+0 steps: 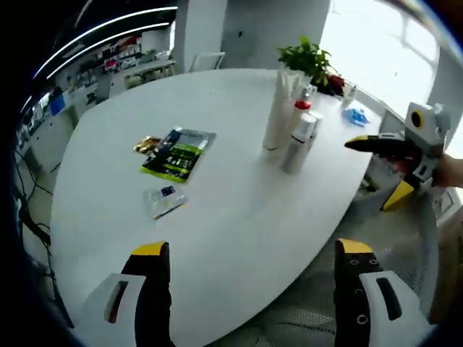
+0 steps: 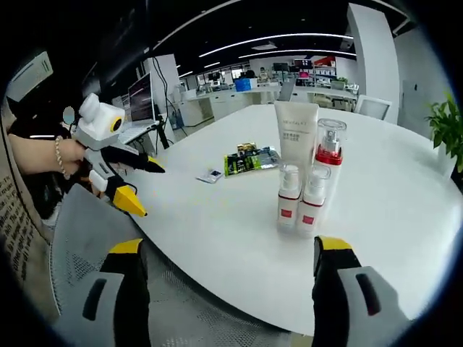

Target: Arrange the skincare products in the storage area until every visible bottle or jar stands upright without overlapping.

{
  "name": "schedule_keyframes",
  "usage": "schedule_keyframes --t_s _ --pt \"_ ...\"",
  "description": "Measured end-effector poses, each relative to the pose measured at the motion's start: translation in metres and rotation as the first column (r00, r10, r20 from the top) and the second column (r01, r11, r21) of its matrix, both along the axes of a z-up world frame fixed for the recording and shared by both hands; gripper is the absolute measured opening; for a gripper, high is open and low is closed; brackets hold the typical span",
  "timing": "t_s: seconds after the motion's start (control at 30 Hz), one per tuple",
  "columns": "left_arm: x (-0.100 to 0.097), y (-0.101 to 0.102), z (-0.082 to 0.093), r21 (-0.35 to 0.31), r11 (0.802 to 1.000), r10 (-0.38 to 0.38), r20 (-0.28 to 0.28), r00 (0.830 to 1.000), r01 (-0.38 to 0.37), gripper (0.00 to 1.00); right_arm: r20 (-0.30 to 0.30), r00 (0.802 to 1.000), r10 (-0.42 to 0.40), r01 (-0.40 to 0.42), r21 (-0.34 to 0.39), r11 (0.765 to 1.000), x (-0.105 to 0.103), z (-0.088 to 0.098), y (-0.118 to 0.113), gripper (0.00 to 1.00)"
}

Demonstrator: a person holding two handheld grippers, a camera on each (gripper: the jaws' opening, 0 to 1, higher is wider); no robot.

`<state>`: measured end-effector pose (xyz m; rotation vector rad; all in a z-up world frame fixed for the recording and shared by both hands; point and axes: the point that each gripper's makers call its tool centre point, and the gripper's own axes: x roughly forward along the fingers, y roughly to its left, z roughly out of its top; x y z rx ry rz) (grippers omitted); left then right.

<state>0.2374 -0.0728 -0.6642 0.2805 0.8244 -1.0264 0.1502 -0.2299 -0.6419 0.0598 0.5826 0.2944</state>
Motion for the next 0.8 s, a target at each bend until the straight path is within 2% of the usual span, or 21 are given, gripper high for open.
schedule_keyframes --t_s 0.07,0.37,0.47,0.8 --pt "-0.001 0.008 0.001 -0.014 1.0 0.027 0.007 1.0 -0.027 0.97 0.002 1.0 0.002 -0.002 0.006 1.0 0.0 0.0 0.001 0.95" --pt "-0.003 0.035 0.004 -0.053 0.988 0.144 0.007 0.99 -0.143 0.97 0.011 1.0 0.002 -0.003 0.026 1.0 -0.001 0.003 0.002 0.95" --pt "0.002 0.036 0.007 -0.051 0.986 0.16 0.037 0.986 -0.158 0.97 0.01 1.0 0.005 -0.005 0.028 1.0 -0.001 0.003 0.003 0.94" --pt "0.004 0.037 0.006 -0.042 0.983 0.181 0.029 0.983 -0.179 0.97 0.007 1.0 0.012 -0.012 0.041 0.999 -0.001 0.002 0.004 0.94"
